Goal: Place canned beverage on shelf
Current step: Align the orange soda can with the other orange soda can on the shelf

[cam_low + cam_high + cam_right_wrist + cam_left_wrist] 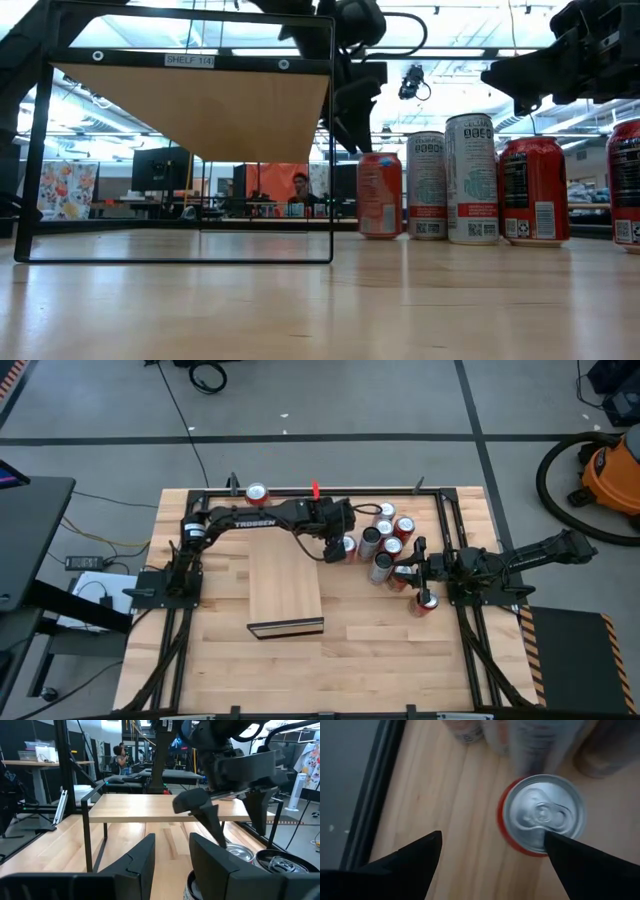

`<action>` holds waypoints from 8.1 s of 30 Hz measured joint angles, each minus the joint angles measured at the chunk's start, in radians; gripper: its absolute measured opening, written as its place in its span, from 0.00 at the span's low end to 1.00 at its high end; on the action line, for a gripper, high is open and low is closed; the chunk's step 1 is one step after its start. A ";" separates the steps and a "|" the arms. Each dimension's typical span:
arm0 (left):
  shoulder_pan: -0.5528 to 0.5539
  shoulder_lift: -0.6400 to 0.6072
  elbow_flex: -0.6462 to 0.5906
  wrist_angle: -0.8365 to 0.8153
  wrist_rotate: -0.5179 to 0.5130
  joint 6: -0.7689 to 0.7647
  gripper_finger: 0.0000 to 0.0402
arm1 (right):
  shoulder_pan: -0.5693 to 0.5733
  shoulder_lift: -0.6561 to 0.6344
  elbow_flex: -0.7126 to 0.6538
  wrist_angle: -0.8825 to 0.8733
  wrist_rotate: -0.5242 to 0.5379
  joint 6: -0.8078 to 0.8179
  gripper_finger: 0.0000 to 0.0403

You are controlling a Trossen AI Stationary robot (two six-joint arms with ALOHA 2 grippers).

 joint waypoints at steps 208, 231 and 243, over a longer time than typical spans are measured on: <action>0.050 0.153 0.282 -0.127 0.143 0.191 0.93 | 0.000 0.005 0.000 0.015 -0.027 0.000 0.32; 0.085 0.153 0.235 -0.063 0.226 0.161 0.99 | 0.000 0.006 0.000 0.015 -0.027 0.000 0.32; 0.082 0.153 0.235 -0.069 0.239 0.168 0.99 | 0.000 0.006 0.000 0.015 -0.027 0.000 0.32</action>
